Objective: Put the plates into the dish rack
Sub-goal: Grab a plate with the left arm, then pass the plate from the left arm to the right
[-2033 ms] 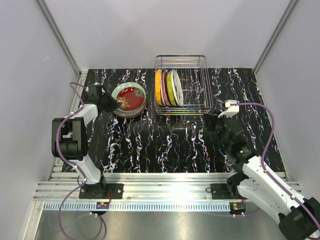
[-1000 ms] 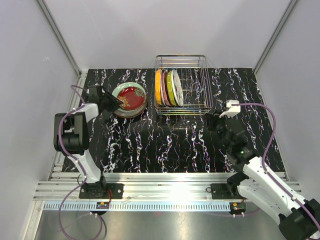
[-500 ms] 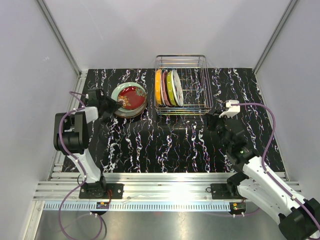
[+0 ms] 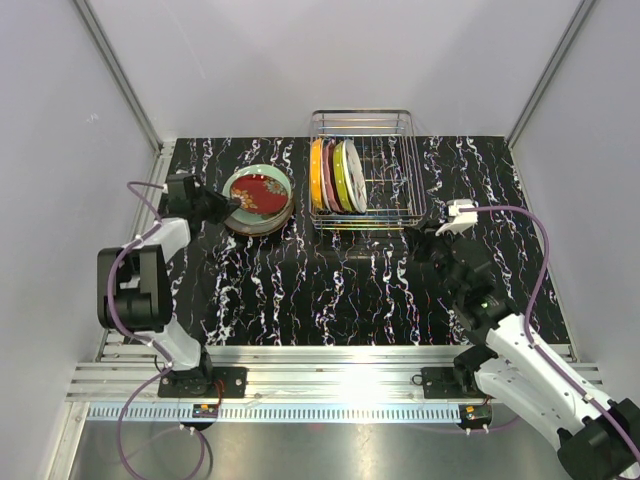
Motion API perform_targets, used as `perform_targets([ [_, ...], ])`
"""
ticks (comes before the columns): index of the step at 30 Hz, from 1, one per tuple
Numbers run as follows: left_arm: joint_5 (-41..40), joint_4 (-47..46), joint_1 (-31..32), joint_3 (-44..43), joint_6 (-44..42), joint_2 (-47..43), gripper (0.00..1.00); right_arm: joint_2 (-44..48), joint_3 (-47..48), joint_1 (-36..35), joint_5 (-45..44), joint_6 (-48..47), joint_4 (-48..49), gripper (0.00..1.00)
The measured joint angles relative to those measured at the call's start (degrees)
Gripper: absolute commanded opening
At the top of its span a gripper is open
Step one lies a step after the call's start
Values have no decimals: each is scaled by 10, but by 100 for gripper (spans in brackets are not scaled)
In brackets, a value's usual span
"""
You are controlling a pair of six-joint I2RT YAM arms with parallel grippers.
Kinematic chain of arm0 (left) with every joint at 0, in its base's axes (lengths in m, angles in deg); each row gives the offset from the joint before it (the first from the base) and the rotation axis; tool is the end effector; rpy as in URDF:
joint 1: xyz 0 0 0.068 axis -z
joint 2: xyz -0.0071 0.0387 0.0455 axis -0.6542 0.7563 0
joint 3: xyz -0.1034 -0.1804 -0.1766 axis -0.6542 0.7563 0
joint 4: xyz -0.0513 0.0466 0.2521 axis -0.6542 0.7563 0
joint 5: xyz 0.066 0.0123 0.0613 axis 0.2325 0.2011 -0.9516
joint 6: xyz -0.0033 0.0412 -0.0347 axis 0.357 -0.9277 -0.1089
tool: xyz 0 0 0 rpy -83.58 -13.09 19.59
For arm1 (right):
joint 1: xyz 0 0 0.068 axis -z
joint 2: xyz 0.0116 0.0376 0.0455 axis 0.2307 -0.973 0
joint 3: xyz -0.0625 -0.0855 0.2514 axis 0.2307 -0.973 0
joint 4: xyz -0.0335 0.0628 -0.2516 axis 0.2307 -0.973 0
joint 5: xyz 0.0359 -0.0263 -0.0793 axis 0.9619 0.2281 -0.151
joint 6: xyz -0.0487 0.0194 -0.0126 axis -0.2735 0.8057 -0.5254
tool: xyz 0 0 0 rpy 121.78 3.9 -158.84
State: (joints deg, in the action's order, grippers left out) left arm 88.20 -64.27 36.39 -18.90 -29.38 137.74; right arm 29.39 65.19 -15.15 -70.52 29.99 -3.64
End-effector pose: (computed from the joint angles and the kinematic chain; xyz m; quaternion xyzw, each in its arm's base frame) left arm 0.3574 0.0164 0.1975 -0.3869 0.7954 -0.3277 0.3320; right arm 0.1675 0.0821 0.2804 -0.0149 0.7520 0.1663 0.6377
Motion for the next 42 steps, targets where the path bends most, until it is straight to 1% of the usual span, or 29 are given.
perform_targets([
  [5,-2,27,0,12,-2,-47,0,12,0,0,50,-10,24,35],
  [10,-2,54,0,26,-2,-85,0,5,1,-10,105,-25,49,43],
  [13,-2,71,0,45,-2,-122,0,-17,9,-46,118,-48,53,48],
  [15,-1,86,0,59,-6,-152,0,-37,18,-87,116,-71,57,53],
  [20,2,119,1,90,-21,-233,0,-110,59,-211,89,-145,72,59],
  [26,7,167,10,112,-42,-316,0,-262,157,-349,19,-270,85,66],
  [30,17,200,14,127,-51,-363,0,-367,206,-422,-30,-353,100,67],
  [33,32,219,15,136,-56,-388,0,-433,240,-443,-64,-397,102,67],
  [39,47,263,15,156,-67,-448,0,-534,310,-446,-132,-457,114,68],
  [42,52,286,15,161,-73,-478,0,-571,333,-446,-160,-481,120,61],
])
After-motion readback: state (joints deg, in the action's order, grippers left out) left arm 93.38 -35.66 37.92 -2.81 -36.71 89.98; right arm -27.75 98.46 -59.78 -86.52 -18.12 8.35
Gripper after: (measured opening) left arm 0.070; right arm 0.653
